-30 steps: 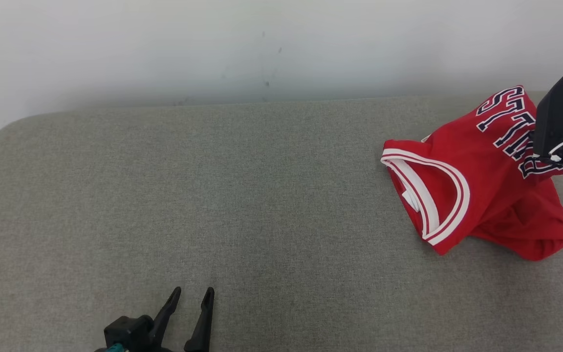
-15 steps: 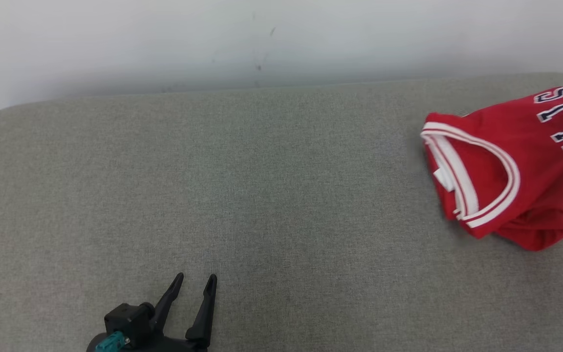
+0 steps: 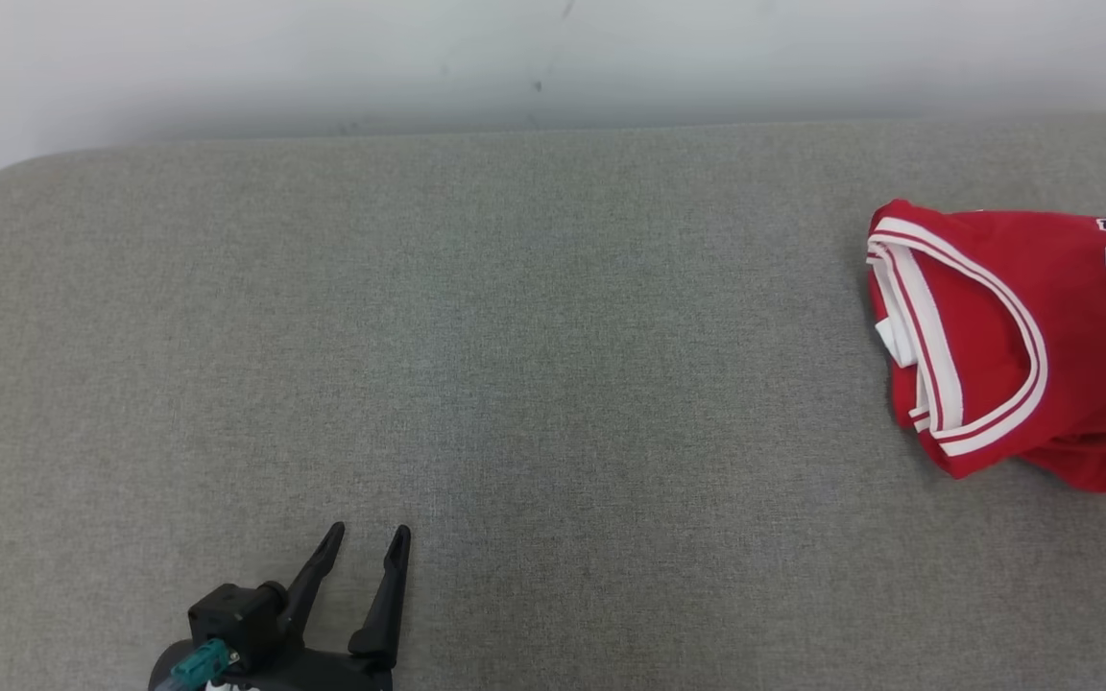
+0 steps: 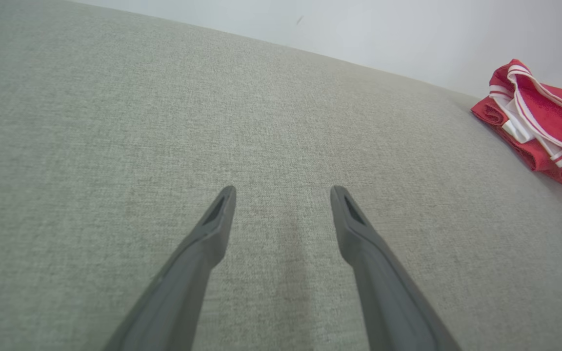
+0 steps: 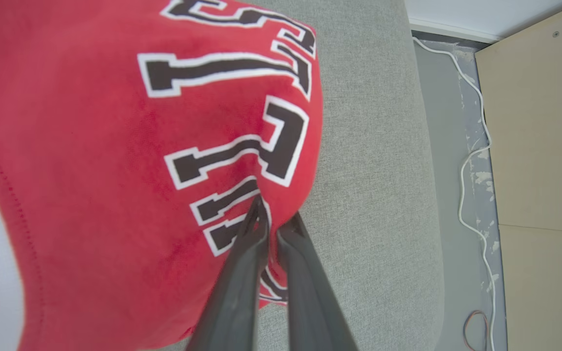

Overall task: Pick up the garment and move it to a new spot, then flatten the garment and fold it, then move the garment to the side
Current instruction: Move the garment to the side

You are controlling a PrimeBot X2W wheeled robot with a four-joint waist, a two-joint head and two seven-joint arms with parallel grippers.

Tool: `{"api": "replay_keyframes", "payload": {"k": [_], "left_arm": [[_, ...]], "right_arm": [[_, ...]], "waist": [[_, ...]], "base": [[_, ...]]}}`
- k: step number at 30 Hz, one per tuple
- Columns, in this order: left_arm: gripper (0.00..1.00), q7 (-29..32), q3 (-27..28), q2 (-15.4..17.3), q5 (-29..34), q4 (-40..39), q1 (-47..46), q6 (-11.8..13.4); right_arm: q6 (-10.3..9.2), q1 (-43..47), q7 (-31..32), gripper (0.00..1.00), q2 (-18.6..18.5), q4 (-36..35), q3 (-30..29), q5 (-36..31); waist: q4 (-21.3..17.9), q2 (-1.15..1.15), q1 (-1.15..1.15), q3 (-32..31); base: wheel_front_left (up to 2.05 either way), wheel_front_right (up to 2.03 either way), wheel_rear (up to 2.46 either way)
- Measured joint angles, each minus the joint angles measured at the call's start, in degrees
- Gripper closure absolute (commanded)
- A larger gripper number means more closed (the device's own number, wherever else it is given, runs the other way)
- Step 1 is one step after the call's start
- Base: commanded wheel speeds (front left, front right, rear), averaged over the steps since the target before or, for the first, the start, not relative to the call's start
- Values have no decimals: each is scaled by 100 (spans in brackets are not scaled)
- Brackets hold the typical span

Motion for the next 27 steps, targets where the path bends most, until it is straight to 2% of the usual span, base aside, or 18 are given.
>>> {"api": "replay_keyframes", "payload": {"k": [8, 9, 10, 19, 27], "left_arm": [[0, 0, 51, 44, -1, -11, -64, -41], [0, 0, 74, 46, -1, -11, -73, -41], [0, 0, 96, 53, -1, -7, -76, -41], [0, 0, 107, 42, -1, 109, -81, -41], [0, 0, 156, 24, -13, 213, 24, -37]], "right_arm": [[-23, 12, -82, 100, 57, 148, 90, -113], [-23, 10, -82, 61, 75, 149, 119, -151], [-23, 8, -82, 0, 105, 156, 134, -174], [9, -6, -103, 0, 157, 265, 197, -250], [490, 9, -1023, 0, 58, -188, 19, -237]], "waist": [[35, 0, 0, 112], [28, 0, 0, 113], [17, 0, 0, 111], [-79, 0, -1, -59], [-181, 0, -1, -410]], "base": [[0, 0, 0], [0, 0, 0], [0, 0, 0], [0, 0, 0], [0, 0, 0]]}}
